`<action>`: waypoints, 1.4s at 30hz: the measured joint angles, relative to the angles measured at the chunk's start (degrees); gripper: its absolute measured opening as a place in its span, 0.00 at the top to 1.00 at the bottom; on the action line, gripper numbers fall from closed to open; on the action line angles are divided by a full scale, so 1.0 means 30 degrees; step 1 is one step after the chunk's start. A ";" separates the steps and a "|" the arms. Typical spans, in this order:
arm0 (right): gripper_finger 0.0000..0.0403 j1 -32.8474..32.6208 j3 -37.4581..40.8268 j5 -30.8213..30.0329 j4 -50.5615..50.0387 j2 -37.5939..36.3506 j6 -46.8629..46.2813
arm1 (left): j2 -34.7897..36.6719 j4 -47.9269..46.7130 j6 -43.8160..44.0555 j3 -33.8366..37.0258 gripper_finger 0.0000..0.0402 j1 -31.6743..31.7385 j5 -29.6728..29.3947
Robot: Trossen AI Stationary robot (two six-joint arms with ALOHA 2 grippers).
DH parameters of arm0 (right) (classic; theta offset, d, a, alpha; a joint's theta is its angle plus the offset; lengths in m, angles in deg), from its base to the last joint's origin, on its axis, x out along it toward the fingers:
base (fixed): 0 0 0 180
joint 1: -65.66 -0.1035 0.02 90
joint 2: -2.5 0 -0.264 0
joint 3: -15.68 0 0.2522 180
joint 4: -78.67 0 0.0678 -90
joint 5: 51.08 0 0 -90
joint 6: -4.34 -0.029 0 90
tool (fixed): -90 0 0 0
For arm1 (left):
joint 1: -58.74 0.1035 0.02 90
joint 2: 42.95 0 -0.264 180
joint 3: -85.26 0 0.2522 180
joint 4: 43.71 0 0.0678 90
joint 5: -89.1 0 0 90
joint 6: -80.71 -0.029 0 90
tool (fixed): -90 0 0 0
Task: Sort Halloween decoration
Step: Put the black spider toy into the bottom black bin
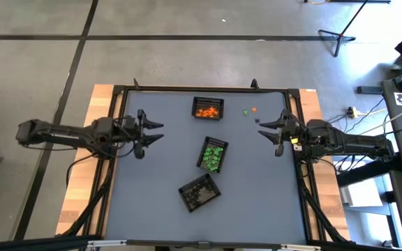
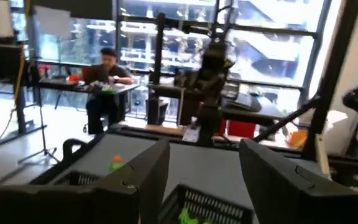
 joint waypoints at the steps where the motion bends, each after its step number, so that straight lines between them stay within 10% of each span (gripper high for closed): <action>1: 0.69 0.0000 0.0000 0.0000 0.0157 0.0000 0.0000 | 0.0016 0.1005 0.0314 0.0905 0.53 0.0490 0.0258; 9: 0.69 0.0002 0.0000 -0.0005 0.0545 0.0136 -0.0039 | 0.0238 0.5220 0.1885 0.4675 0.53 0.4604 0.5232; 15: 0.69 0.0004 0.0000 -0.0007 0.0456 0.0456 -0.0539 | 0.1922 -0.1526 0.1317 0.2334 0.53 0.7282 0.8110; 29: 0.69 0.0000 0.0000 -0.0809 0.0541 0.1676 -0.0563 | 1.0767 -0.8436 0.0625 0.1913 0.53 0.7328 0.6012; 42: 0.69 0.0007 0.0000 -0.0823 0.0619 0.1661 -0.0444 | 1.0700 -1.0184 0.0949 0.2149 0.53 0.4375 0.1642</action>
